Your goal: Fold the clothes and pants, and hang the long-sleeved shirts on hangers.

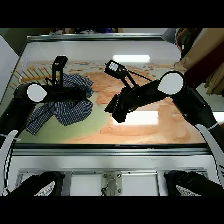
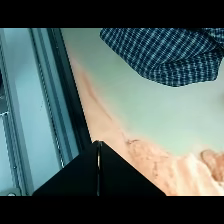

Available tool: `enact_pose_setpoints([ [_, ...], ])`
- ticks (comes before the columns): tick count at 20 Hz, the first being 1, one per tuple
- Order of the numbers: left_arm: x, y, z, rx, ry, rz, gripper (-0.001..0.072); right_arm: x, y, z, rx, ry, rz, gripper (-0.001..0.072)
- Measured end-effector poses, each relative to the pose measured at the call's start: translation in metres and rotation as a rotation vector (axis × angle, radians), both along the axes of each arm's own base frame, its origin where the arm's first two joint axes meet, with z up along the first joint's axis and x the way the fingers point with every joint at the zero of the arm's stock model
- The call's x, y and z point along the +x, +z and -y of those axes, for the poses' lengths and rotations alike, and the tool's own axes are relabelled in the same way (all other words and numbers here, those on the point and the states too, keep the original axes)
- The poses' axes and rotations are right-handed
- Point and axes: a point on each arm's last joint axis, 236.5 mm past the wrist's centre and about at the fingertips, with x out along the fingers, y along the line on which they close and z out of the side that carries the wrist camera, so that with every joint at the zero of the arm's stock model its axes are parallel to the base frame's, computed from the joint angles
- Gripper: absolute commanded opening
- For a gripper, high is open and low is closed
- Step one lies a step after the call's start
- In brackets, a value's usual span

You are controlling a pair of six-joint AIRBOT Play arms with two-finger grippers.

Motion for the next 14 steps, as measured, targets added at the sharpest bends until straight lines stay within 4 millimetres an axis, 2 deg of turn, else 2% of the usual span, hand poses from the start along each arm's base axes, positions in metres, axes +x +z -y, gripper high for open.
enact_pose_setpoints([
  [11, -0.0003, 0.0005, 0.0011, -0.007, 0.001, -0.002, 0.0022, 0.0, 0.0, 0.0, 0.0, 0.0, 0.0, 0.0025],
  [12, -0.0009, 0.001, 0.0026, -0.016, 0.001, -0.006, 0.0157, 0.0, 0.0, 0.0, 0.0, 0.0, 0.0, 0.0024],
  [13, -0.001, 0.0018, 0.0041, -0.024, 0.001, -0.006, 0.0677, 0.0, -0.0001, 0.0, 0.0, 0.0, 0.0, 0.0024],
  [14, 0.0011, 0.0037, 0.0045, -0.024, -0.004, 0.009, 0.0672, 0.0, 0.0, 0.0, 0.0, 0.0, 0.0, 0.0024],
])
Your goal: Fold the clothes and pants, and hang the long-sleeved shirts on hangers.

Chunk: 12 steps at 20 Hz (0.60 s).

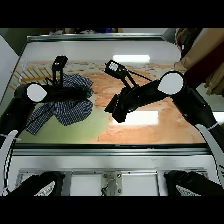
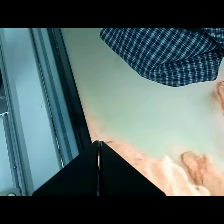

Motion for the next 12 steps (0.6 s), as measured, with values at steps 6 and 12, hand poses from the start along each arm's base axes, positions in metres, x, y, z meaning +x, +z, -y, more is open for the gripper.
enact_pose_setpoints([
  [6, 0.046, -0.013, -0.04, 0.26, -0.01, 0.087, 0.0671, 0.0, 0.0, 0.0, 0.0, 0.0, 0.0, 0.0024],
  [12, 0.069, -0.111, -0.068, 0.582, -0.074, -0.06, 0.0671, 0.0, 0.0, 0.0, 0.0, 0.0, 0.0, 0.0024],
])
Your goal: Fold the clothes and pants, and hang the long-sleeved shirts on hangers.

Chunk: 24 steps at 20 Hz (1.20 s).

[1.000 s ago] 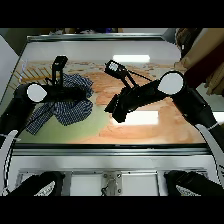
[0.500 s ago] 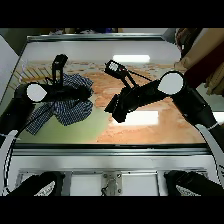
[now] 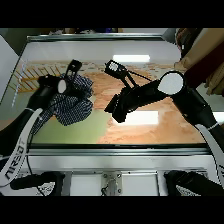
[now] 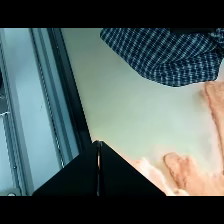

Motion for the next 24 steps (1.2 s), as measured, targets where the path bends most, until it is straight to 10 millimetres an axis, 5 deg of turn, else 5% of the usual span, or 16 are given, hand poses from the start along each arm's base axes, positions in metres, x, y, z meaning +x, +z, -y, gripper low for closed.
enact_pose_setpoints([
  [3, 0.002, -0.044, -0.01, 0.082, 0.0, -0.075, 0.0663, 0.0, 0.0, 0.0, 0.0, 0.0, 0.0, 0.0024],
  [4, 0.002, -0.053, -0.015, 0.099, 0.017, -0.09, 0.0468, 0.0, 0.0, 0.0, 0.0, 0.0, 0.0, 0.0024],
  [5, 0.002, -0.059, -0.02, 0.112, 0.042, -0.098, 0.0179, 0.0, 0.0, 0.0, 0.0, 0.0, 0.0, 0.0024],
  [6, 0.003, -0.063, -0.026, 0.118, 0.075, -0.104, 0.0023, 0.0, 0.0, 0.0, 0.0, 0.0, 0.0, 0.0024],
  [9, 0.006, -0.051, -0.036, 0.114, 0.156, -0.096, 0.0021, -0.001, 0.001, -0.001, 0.006, 0.002, -0.004, 0.0024],
  [13, 0.017, 0.03, -0.018, 0.06, 0.178, 0.034, 0.0021, -0.006, 0.005, 0.002, 0.013, 0.012, -0.026, 0.0022],
  [18, -0.024, 0.147, 0.086, -0.197, 0.03, 0.197, 0.0022, 0.034, 0.032, 0.069, -0.01, -0.241, -0.003, 0.0023],
  [22, -0.077, 0.188, 0.182, -0.351, -0.163, 0.247, 0.0023, 0.067, 0.068, 0.149, 0.039, -0.549, 0.026, 0.0023],
  [23, -0.089, 0.188, 0.205, -0.376, -0.209, 0.245, 0.0136, 0.072, 0.076, 0.167, 0.055, -0.616, 0.028, 0.0023],
  [24, -0.095, 0.186, 0.223, -0.391, -0.244, 0.247, 0.0519, 0.075, 0.082, 0.181, 0.067, -0.673, 0.029, 0.0023],
])
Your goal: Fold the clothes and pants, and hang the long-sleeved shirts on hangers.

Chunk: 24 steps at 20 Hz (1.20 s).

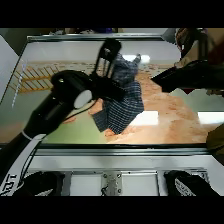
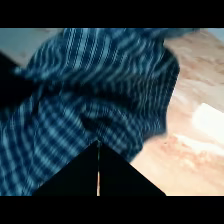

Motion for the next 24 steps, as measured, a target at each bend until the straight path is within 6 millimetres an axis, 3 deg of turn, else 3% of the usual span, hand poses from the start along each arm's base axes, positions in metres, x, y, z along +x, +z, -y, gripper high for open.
enact_pose_setpoints([
  [1, -0.005, -0.004, 0.017, -0.009, -0.031, 0.006, 0.0689, 0.002, 0.005, 0.014, 0.012, -0.054, 0.001, 0.0023],
  [4, -0.004, -0.022, 0.042, -0.027, -0.056, -0.006, 0.068, 0.006, 0.014, 0.038, 0.046, -0.155, -0.002, 0.0024],
  [8, 0.034, -0.034, 0.017, -0.093, 0.071, -0.064, 0.068, 0.007, 0.017, 0.05, 0.061, -0.205, -0.006, 0.0024],
  [11, 0.057, -0.053, 0.001, -0.195, 0.141, -0.194, 0.068, 0.009, 0.017, 0.053, 0.066, -0.218, -0.009, 0.0024],
  [17, 0.076, -0.105, 0.026, -0.301, 0.129, -0.373, 0.068, 0.014, 0.011, 0.055, 0.069, -0.226, -0.03, 0.0033],
  [18, 0.079, -0.111, 0.033, -0.304, 0.122, -0.392, 0.068, 0.015, 0.009, 0.055, 0.069, -0.226, -0.036, 0.0118],
  [19, 0.082, -0.115, 0.037, -0.303, 0.114, -0.407, 0.068, 0.017, 0.006, 0.055, 0.069, -0.226, -0.044, 0.0429],
  [20, 0.087, -0.117, 0.038, -0.3, 0.108, -0.416, 0.068, 0.02, 0.001, 0.056, 0.068, -0.227, -0.057, 0.056],
  [22, 0.097, -0.116, 0.03, -0.291, 0.108, -0.436, 0.068, 0.027, -0.018, 0.056, 0.061, -0.219, -0.116, 0.0551],
  [24, 0.108, -0.109, 0.01, -0.283, 0.12, -0.456, 0.068, 0.039, -0.049, 0.058, 0.038, -0.213, -0.199, 0.0551],
])
